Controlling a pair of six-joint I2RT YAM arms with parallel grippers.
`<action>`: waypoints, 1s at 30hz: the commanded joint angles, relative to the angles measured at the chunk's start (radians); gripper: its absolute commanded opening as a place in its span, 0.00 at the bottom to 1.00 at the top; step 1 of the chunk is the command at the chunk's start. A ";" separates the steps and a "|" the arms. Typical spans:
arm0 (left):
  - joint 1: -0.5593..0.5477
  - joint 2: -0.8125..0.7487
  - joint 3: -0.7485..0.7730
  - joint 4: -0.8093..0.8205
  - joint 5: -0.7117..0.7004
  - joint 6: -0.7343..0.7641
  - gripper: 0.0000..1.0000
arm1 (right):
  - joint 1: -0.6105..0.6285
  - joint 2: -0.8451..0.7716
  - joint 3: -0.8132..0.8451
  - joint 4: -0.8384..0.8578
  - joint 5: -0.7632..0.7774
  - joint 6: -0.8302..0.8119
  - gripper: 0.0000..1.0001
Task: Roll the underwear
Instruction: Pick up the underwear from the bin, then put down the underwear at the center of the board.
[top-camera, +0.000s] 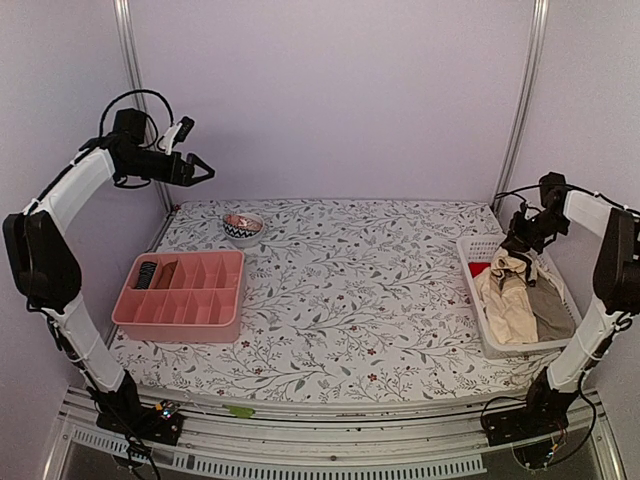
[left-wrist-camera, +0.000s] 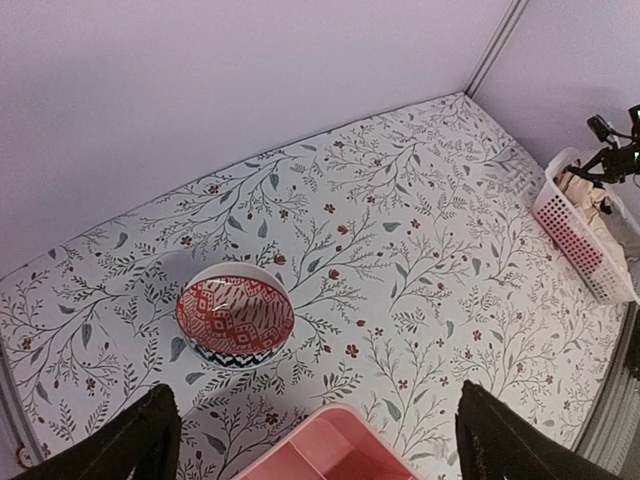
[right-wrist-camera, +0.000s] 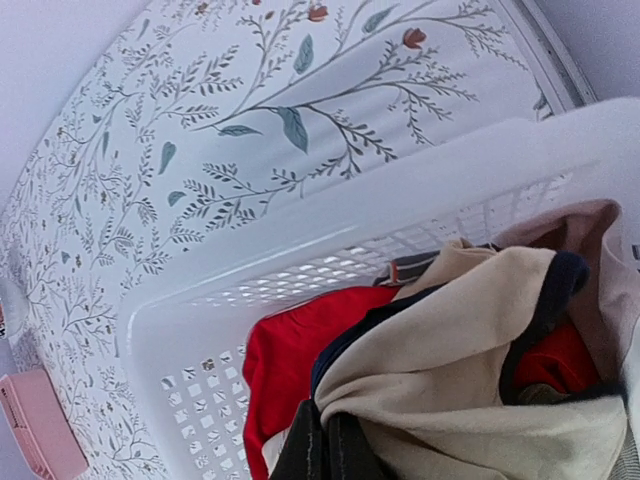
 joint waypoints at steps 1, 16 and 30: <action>0.008 0.005 0.053 -0.009 0.007 0.012 0.96 | -0.004 -0.085 0.065 0.034 -0.147 0.010 0.00; 0.009 -0.035 0.014 0.166 0.025 0.036 0.96 | 0.315 -0.108 0.269 0.151 -0.620 0.105 0.00; -0.222 -0.020 -0.150 -0.191 -0.059 0.620 0.94 | 0.489 -0.019 0.016 0.094 -0.419 0.046 0.62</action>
